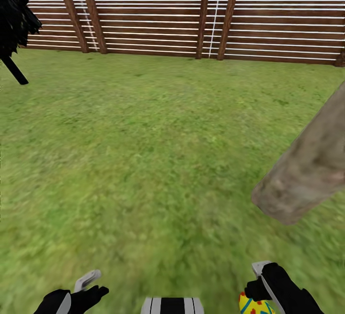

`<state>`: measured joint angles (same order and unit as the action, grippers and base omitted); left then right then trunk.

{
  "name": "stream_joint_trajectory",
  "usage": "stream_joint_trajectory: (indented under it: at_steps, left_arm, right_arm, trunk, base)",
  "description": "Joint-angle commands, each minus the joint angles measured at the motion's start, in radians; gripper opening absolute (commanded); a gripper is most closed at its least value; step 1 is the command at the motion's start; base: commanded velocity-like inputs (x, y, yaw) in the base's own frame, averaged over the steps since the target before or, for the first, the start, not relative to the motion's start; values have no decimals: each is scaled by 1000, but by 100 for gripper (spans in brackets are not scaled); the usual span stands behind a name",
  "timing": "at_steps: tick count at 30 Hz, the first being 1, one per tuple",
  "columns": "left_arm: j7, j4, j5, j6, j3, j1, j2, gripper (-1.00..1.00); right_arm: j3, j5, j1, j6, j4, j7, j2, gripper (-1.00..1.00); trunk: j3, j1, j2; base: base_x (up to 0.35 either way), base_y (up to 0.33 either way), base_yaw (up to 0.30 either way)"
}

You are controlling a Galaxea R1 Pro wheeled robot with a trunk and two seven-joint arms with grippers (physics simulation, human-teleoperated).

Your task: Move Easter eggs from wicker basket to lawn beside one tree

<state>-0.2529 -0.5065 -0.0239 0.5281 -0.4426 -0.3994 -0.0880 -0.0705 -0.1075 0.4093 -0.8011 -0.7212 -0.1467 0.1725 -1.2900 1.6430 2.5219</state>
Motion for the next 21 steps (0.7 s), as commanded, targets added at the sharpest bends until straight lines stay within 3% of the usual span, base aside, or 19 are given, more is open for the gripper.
stream_joint_trajectory:
  at_steps: [1,8,17,21]
  left_arm:
    - [-3,-1,-2,8,-5,-1,1,100]
    - [-5,-1,-4,7,-5,-1,0,100]
    - [-11,-2,-5,9,-5,-1,-1,100]
    - [-10,-2,-5,9,-5,-1,-1,100]
  right_arm:
    - [-3,-11,0,-4,-1,-8,1,100]
    - [-3,-11,0,-4,-1,-8,1,100]
    - [-3,-11,0,-4,-1,-8,-4,100]
    - [-3,-11,0,-4,-1,-8,-3,100]
  trunk:
    - [3,-1,0]
    - [30,-4,-2]
    - [65,-8,-4]
    - [81,-10,-5]
  base:
    - [-26,0,0]
    - [-26,0,0]
    - [-276,0,0]
    - [-54,0,0]
